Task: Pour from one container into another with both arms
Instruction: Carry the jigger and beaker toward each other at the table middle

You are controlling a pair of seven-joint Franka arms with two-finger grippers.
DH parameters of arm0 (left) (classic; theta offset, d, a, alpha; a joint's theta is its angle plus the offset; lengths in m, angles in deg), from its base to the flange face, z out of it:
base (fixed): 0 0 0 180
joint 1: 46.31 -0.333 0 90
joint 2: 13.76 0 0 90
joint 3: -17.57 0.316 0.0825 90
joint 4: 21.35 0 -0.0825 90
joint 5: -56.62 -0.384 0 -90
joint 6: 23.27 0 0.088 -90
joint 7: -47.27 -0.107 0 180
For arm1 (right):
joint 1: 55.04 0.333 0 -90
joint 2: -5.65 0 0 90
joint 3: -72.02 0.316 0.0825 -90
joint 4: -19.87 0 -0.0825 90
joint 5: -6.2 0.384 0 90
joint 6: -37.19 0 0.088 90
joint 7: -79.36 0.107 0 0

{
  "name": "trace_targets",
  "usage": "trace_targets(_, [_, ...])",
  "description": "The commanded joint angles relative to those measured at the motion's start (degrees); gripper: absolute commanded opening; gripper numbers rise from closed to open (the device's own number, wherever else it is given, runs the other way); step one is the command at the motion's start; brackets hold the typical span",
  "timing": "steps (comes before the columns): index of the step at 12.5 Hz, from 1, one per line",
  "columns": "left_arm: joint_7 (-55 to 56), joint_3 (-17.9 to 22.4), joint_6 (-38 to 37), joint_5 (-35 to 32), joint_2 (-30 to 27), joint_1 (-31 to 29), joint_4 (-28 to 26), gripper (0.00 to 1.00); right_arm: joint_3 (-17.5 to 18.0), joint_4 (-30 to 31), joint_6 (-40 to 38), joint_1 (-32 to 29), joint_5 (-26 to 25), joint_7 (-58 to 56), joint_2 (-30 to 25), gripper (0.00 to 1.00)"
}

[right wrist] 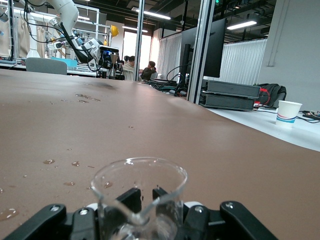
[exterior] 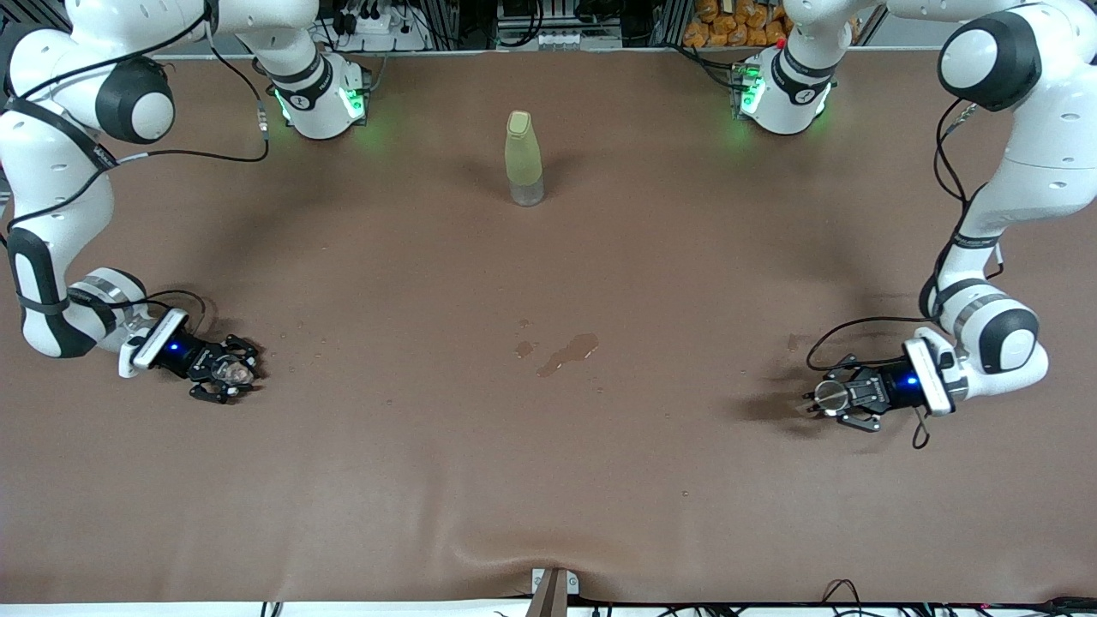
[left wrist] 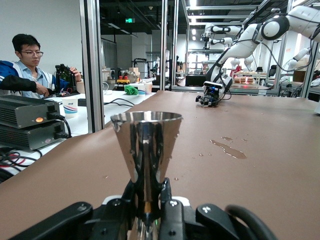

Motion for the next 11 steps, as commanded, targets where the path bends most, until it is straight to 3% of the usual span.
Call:
trace_targets(1, [1.1,0.6,4.1,2.8,-1.0,5.6,-0.6,0.00,0.6,0.6,-0.5,0.7,1.6,-10.7,1.2,0.07])
trace_targets(2, [1.2,0.5,5.6,4.9,-0.8,6.3,-0.6,0.00,0.7,0.7,-0.7,0.9,1.5,-8.9,1.1,0.00])
trace_targets(7, [0.6,0.3,12.2,13.6,-1.2,18.8,-0.8,0.00,1.8,0.8,-3.8,5.1,1.5,0.8,-0.3,0.00])
trace_targets(11, [-3.0,0.2,20.8,22.4,-1.6,27.9,-0.8,0.00,1.8,2.6,-3.8,9.4,1.6,8.5,-6.3,0.00])
